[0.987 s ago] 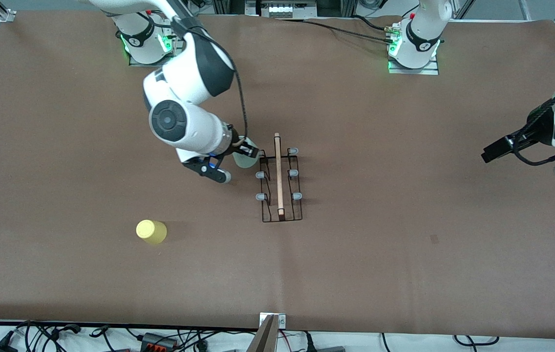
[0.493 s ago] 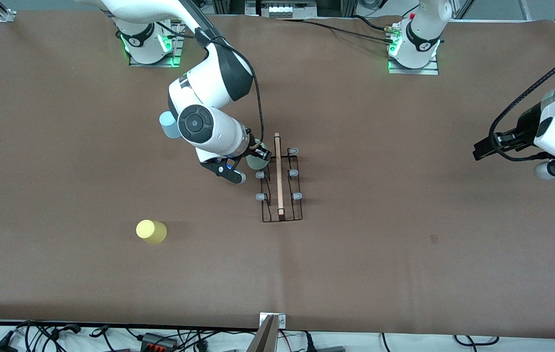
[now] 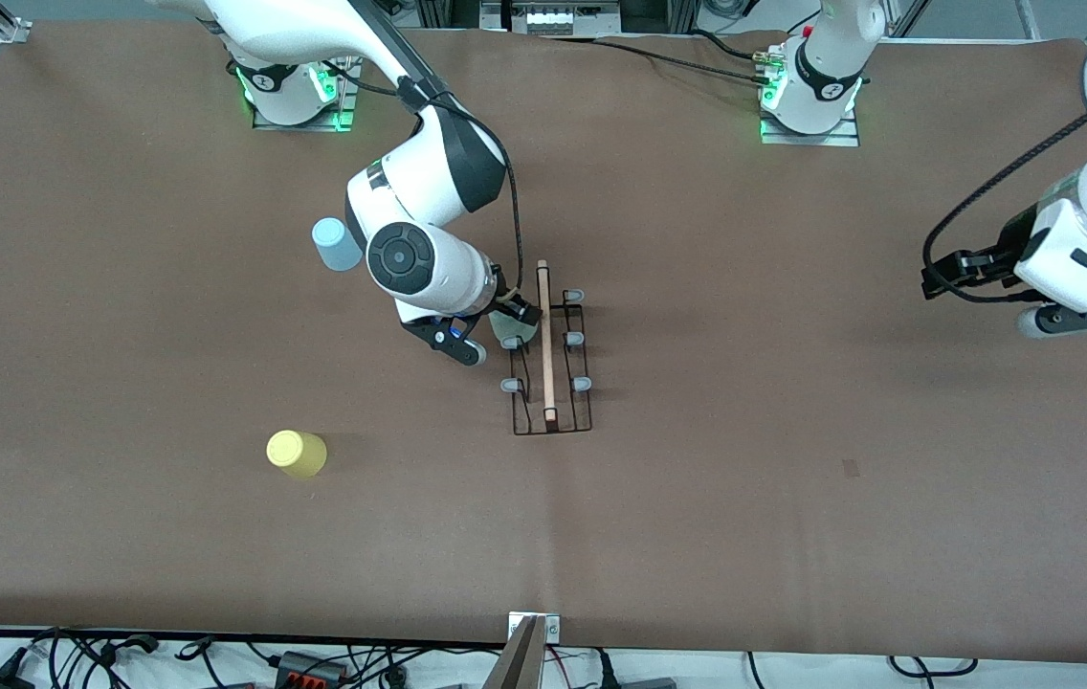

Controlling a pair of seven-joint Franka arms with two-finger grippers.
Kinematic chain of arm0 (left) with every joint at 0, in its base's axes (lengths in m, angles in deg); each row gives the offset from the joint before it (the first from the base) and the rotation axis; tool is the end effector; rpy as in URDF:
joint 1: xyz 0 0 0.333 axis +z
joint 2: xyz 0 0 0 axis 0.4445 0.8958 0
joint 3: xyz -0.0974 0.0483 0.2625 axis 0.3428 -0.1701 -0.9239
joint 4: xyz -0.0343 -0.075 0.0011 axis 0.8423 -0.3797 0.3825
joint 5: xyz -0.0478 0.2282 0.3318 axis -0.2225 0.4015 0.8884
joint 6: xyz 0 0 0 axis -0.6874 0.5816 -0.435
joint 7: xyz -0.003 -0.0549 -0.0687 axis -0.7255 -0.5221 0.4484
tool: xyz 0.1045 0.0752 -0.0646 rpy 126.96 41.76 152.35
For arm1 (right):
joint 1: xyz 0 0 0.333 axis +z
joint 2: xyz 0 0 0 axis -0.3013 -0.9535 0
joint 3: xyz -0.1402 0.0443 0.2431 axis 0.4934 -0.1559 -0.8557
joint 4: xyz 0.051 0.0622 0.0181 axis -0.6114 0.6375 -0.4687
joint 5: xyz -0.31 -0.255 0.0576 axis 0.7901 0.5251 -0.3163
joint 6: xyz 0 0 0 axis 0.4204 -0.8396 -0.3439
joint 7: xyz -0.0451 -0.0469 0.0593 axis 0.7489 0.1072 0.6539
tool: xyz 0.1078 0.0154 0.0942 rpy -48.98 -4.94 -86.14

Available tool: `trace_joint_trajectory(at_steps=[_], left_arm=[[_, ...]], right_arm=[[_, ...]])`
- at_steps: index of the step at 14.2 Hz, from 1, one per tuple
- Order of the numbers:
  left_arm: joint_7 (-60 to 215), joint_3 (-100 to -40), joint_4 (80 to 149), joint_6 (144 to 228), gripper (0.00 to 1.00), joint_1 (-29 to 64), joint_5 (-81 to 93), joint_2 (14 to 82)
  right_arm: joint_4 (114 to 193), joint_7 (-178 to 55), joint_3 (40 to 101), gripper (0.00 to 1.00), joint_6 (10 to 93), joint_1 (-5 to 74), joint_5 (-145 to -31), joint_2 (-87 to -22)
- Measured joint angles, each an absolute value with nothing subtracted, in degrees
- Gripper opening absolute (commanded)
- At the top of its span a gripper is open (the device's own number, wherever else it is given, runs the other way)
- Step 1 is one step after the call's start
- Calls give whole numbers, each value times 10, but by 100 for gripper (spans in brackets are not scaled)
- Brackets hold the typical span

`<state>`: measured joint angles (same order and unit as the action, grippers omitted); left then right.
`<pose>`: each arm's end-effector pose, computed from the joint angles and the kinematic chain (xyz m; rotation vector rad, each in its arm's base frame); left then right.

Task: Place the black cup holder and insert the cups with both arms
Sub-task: 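Open the right gripper and move it to the yellow cup, then grasp the yellow cup with the right gripper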

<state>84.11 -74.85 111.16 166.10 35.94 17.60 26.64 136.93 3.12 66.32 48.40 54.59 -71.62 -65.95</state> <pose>0.5861 -0.0284 0.4735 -3.0922 -0.2470 0.0861 0.5463 0.4382 0.2665 -2.8424 0.8257 0.4312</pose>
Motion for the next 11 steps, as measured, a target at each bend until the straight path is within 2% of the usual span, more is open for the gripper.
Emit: trace_joint_trajectory(at_steps=[2,6,11], left_arm=[[841,-754,1143,1685,100,356,176,237],[839,-802,1146,1689,100,309,176,219],[839,-816,1145,1691,100,301,176,219]], right_arm=[[1339,58,677,100,474,544,-712,-657],[1322,44,758,100,466,516,-647,-658],[1322,-137,768,100,527,416,-609,-711]])
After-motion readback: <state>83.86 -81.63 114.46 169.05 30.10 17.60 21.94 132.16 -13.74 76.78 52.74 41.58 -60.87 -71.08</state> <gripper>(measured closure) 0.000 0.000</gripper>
